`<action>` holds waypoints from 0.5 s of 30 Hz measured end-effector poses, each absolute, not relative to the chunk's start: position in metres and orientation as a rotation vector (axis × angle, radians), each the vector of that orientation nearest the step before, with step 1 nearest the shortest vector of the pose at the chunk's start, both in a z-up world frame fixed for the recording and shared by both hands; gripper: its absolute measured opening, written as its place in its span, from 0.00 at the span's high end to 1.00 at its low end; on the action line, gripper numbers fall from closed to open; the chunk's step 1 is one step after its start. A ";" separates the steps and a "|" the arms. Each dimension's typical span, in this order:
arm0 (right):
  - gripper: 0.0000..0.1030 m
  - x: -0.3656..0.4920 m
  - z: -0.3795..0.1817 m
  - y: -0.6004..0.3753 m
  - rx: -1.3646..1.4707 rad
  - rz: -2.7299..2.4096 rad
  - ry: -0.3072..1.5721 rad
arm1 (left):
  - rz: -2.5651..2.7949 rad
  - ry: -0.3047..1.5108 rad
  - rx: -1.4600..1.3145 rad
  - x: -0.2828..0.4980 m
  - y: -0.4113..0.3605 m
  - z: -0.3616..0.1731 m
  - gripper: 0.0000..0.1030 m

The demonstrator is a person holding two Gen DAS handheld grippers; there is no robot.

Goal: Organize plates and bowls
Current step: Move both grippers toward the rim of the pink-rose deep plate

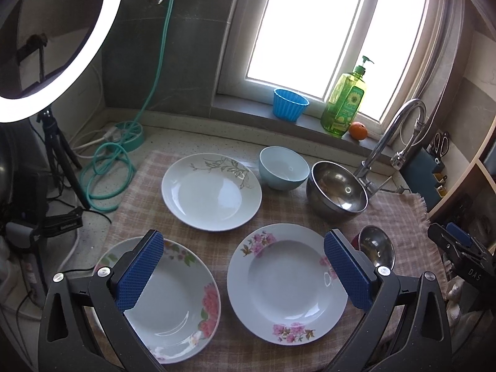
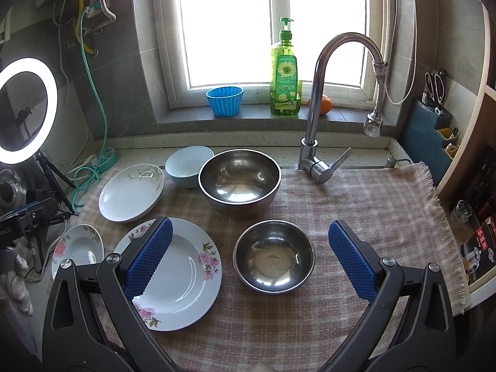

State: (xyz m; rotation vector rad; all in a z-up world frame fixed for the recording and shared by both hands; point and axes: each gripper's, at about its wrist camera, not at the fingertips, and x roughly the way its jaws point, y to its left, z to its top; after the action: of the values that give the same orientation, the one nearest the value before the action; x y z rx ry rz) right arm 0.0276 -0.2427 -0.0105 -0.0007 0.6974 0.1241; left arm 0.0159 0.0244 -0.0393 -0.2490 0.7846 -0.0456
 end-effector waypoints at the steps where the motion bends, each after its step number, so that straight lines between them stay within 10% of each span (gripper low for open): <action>1: 0.04 0.030 -0.013 -0.244 0.015 0.135 0.714 | -0.044 0.797 -0.255 0.016 0.027 -0.044 0.01; 10: 0.42 0.037 -0.059 -0.265 0.190 0.252 0.922 | -0.114 0.922 -0.358 0.025 0.041 -0.081 0.41; 15: 0.44 0.039 -0.095 -0.263 0.255 0.354 1.056 | -0.170 0.973 -0.439 0.034 0.045 -0.100 0.50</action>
State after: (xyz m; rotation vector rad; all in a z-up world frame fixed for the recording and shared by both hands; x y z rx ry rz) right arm 0.0388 -0.2633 -0.0955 0.2553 1.0555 0.3535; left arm 0.0341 0.0449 -0.1004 -0.4393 0.9730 -0.1699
